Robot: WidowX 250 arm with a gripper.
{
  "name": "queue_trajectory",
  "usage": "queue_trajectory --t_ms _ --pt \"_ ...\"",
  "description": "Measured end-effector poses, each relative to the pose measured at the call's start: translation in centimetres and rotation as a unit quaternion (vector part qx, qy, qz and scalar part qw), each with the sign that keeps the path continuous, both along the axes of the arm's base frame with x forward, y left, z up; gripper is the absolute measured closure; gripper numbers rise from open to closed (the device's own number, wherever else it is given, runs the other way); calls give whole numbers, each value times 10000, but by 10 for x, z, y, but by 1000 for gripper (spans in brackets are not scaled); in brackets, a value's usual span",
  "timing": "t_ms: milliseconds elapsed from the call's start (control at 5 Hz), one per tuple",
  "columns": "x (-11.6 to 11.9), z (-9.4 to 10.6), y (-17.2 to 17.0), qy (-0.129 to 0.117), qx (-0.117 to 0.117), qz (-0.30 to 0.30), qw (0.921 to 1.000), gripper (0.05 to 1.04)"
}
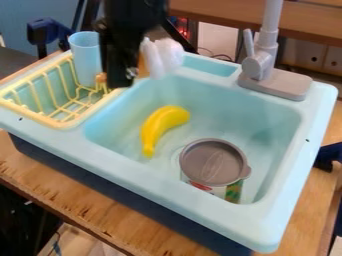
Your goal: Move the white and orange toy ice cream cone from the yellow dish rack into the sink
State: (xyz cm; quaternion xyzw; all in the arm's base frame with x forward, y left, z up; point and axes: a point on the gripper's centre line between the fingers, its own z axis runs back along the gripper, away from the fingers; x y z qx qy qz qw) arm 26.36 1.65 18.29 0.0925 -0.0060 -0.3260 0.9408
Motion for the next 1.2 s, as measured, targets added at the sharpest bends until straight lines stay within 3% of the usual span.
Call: queue_trajectory --t_ms 200,600,1200 --pt "12 -22 -14 289 60 -210 9993 692" --pt "33 -38 -52 313 137 -943 9950 692" --pt "54 -74 -60 590 -29 -1104 9921 692"
